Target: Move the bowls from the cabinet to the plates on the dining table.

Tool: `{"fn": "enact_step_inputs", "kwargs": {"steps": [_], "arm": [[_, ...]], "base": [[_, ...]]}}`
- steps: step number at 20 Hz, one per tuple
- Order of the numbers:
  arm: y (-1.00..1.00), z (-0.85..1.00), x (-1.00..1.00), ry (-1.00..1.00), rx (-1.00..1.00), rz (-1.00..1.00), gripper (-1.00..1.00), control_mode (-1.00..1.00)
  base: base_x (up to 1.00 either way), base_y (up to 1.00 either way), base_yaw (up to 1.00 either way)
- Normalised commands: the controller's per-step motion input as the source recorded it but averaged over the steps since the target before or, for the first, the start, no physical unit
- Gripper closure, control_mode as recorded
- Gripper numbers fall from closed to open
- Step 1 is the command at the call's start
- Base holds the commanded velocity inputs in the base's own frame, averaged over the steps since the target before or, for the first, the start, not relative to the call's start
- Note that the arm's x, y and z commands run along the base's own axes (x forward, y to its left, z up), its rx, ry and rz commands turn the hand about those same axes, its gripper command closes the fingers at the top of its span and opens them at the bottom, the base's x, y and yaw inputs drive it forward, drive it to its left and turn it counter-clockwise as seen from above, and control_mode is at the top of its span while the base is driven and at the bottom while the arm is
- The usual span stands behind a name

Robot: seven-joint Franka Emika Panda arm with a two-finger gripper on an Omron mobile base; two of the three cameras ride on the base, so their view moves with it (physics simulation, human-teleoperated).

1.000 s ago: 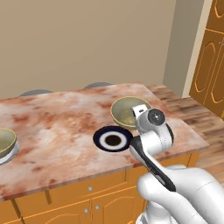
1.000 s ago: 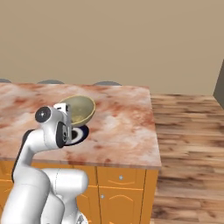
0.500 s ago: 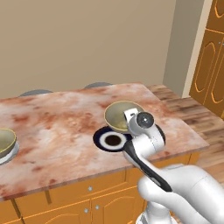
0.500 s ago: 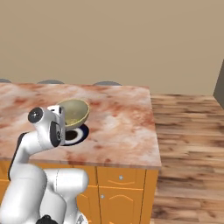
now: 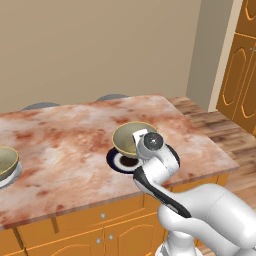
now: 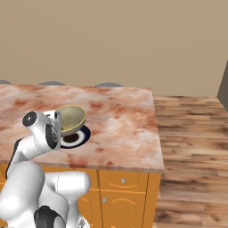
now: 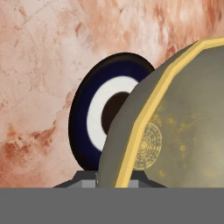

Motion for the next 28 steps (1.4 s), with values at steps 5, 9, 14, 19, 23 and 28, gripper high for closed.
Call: {"fn": "enact_step_inputs", "kwargs": {"steps": [5, 9, 14, 19, 23, 28], "arm": [[0.06, -0.33, 0.00, 0.00, 0.00, 0.00, 1.00, -1.00], [0.00, -0.40, 0.00, 0.00, 0.00, 0.00, 1.00, -1.00], [0.00, -0.43, 0.00, 0.00, 0.00, 0.00, 1.00, -1.00], [0.00, -0.34, 0.02, 0.00, 0.00, 0.00, 1.00, -1.00], [-0.01, -0.24, 0.05, 0.00, 0.00, 0.00, 1.00, -1.00], [-0.12, -0.16, 0.12, 0.00, 0.00, 0.00, 1.00, -1.00]], "base": [[0.00, 0.00, 0.00], [0.00, 0.00, 0.00], [0.00, 0.00, 0.00], [0.00, 0.00, 0.00], [0.00, 0.00, 0.00], [0.00, 0.00, 0.00]]}}
